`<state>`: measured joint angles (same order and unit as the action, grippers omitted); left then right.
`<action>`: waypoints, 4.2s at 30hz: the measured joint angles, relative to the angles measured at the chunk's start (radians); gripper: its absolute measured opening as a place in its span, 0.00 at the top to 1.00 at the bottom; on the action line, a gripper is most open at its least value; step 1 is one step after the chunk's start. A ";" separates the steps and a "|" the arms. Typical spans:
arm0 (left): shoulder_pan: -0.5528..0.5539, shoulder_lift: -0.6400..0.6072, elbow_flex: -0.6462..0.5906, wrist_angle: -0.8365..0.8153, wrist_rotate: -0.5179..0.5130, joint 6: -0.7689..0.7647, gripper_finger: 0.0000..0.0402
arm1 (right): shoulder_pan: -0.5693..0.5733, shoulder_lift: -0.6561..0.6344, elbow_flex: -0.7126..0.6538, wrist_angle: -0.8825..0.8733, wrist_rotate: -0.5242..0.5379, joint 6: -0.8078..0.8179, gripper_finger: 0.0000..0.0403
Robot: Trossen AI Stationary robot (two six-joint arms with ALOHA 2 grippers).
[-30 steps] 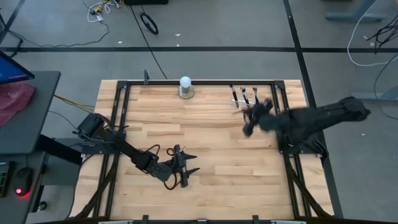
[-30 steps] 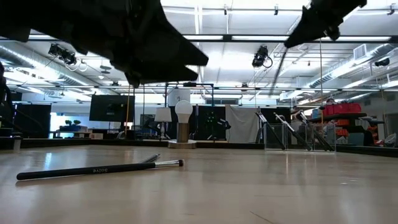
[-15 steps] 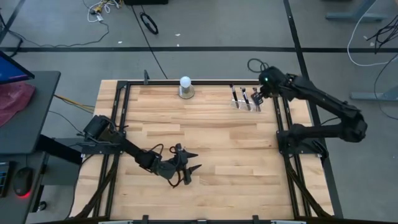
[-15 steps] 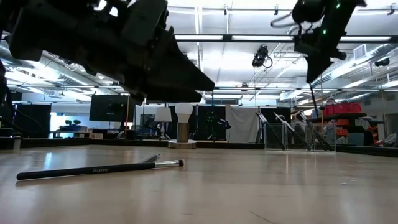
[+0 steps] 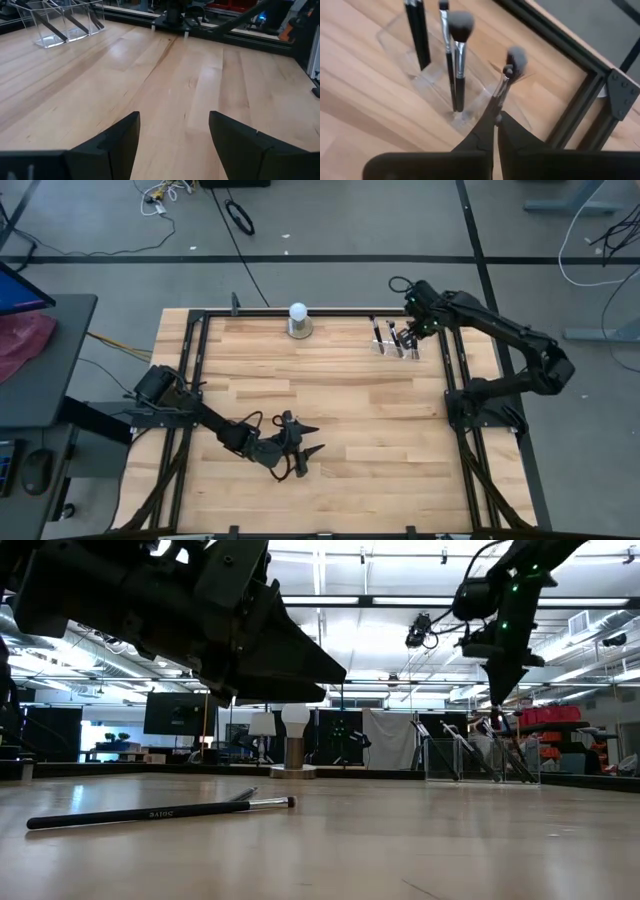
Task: Put items in baskets/containers
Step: Put the silver eyeshadow brush into the transparent organizer
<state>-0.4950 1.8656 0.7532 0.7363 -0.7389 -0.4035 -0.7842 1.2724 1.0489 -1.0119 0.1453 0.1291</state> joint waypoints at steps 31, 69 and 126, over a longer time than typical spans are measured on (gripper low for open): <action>0.000 0.000 0.000 0.000 0.000 -0.005 0.39 | 0.019 -0.016 0.000 0.065 0.135 -0.057 0.54; -0.055 -0.008 0.117 -0.798 -0.076 -0.730 0.40 | 1.408 0.158 -0.694 1.739 0.311 0.218 0.78; 0.334 0.102 0.001 -0.231 0.234 0.025 0.92 | 1.405 0.183 -0.693 1.827 0.311 0.170 0.78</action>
<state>-0.1608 1.9675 0.7544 0.5053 -0.5046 -0.3785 0.6205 1.4555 0.3557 0.8154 0.4564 0.2989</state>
